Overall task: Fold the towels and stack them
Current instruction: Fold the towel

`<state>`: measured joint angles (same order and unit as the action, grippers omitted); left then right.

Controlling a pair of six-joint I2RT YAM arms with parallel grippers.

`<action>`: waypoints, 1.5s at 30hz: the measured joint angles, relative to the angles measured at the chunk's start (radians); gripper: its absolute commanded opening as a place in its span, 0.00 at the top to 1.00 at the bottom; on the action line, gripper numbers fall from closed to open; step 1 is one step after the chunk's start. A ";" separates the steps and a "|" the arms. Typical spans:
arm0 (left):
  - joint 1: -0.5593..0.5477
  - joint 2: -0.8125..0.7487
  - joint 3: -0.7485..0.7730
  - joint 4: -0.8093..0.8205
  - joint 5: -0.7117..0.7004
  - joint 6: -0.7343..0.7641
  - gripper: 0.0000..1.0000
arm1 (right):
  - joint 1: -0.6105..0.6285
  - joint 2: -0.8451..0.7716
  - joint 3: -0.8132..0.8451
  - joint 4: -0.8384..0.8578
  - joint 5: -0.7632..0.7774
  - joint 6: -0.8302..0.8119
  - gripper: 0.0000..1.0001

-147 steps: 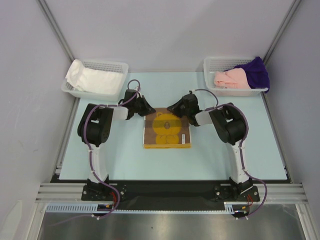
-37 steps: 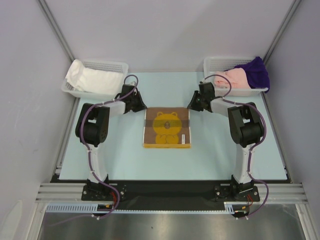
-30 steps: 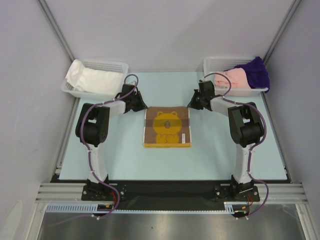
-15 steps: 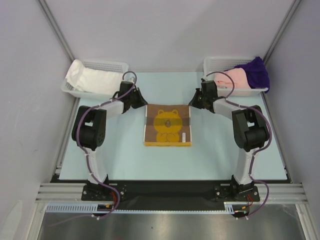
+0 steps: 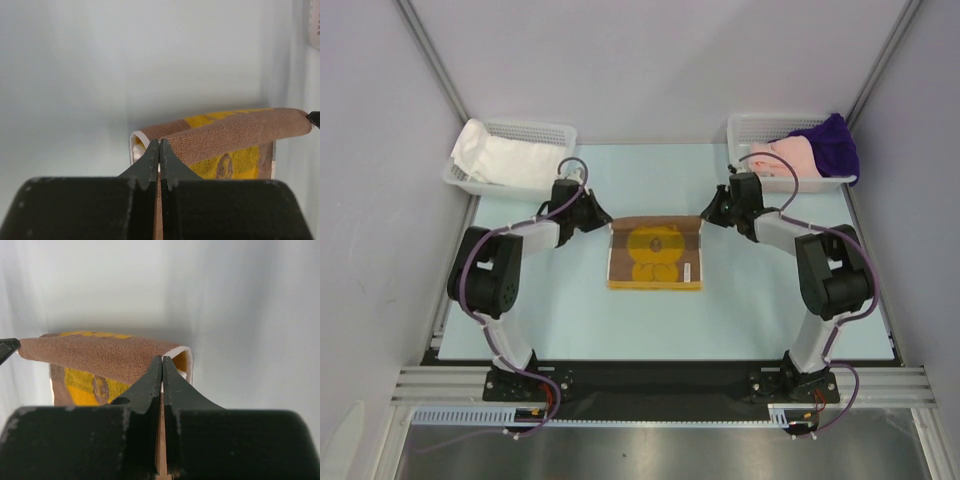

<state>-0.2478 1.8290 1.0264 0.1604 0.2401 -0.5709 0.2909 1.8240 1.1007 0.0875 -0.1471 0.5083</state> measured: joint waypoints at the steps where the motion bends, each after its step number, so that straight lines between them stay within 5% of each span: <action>1: -0.001 -0.013 -0.020 0.009 0.000 -0.005 1.00 | 0.000 -0.011 -0.015 0.002 0.000 0.004 1.00; 45: -0.151 -0.507 -0.498 0.072 -0.195 -0.061 1.00 | 0.163 -0.490 -0.508 0.038 0.076 0.069 1.00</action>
<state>-0.3992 1.3220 0.5282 0.2329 0.0456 -0.6319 0.4534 1.3338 0.5926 0.1253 -0.0708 0.5777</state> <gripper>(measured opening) 0.009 0.011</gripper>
